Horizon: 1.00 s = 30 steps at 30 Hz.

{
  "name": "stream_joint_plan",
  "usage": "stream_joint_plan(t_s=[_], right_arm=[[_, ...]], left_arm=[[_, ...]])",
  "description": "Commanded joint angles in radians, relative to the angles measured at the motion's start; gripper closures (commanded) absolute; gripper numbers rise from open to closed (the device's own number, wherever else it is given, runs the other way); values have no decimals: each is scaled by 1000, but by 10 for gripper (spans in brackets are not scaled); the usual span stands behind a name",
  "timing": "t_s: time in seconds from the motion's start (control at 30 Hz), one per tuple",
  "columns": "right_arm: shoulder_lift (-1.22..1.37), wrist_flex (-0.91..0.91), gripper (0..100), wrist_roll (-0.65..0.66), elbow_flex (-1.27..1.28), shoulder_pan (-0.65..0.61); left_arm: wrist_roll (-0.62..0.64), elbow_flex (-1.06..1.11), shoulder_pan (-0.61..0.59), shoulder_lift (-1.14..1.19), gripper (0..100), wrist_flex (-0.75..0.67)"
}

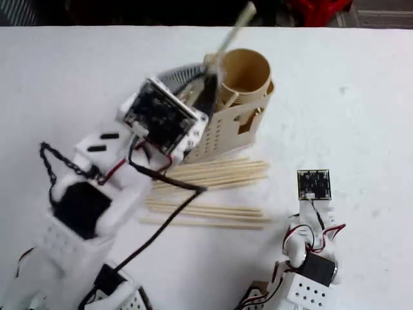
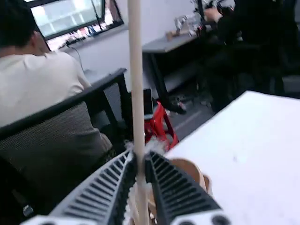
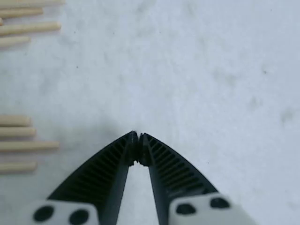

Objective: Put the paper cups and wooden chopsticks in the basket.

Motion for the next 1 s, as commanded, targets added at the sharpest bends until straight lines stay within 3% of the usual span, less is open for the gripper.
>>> stream_joint_plan(t_s=[0.0, 0.27, 0.57, 0.67, 0.83, 0.97], right_arm=[[1, 8, 981, -9, 9, 4], [1, 8, 981, -9, 9, 4], [1, 8, 981, -9, 9, 4], [1, 8, 981, -9, 9, 4], [1, 8, 981, -9, 9, 4], [1, 8, 981, -9, 9, 4]], left_arm=[[20, 58, -39, 44, 977, -265], [110, 21, -150, 277, 928, -288], [110, 21, -162, 289, 899, -226], [104, 21, -140, 288, 899, -121], [101, 21, -74, 162, 899, 224], [64, 28, -10, 27, 899, 400]])
